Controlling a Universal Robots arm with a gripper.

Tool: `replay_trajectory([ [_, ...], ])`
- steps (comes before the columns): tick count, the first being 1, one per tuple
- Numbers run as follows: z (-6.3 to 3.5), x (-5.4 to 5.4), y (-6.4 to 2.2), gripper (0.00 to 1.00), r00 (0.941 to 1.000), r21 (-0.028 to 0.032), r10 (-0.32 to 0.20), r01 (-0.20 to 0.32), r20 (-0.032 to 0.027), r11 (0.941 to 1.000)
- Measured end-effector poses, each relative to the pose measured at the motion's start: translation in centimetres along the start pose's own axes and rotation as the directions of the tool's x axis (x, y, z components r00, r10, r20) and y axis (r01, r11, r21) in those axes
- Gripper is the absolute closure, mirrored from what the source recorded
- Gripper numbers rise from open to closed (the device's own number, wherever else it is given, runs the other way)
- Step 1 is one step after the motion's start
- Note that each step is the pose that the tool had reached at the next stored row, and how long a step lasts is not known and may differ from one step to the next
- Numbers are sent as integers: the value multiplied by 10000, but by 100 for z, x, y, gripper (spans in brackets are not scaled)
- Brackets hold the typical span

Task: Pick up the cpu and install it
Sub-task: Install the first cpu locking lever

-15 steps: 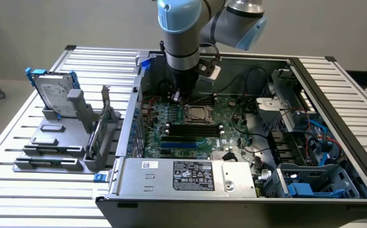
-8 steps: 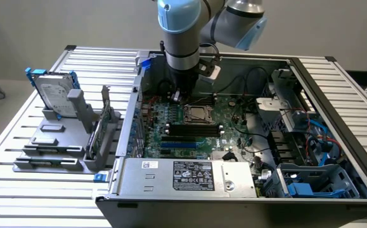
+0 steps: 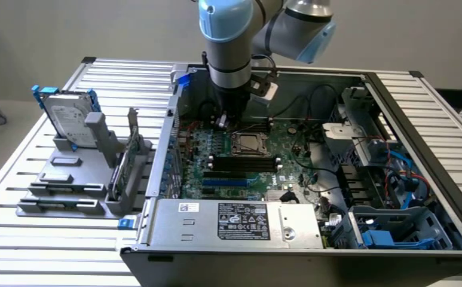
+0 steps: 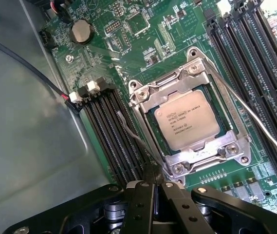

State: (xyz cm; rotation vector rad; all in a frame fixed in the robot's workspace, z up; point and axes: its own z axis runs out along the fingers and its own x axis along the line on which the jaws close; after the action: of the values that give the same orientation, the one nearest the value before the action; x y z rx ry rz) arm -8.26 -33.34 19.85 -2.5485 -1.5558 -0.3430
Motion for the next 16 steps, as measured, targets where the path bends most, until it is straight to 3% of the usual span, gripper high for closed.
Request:
replay_trajectory([
  [16, 28, 19, 43, 89, 10000, -28, 34, -34, 28, 10000],
])
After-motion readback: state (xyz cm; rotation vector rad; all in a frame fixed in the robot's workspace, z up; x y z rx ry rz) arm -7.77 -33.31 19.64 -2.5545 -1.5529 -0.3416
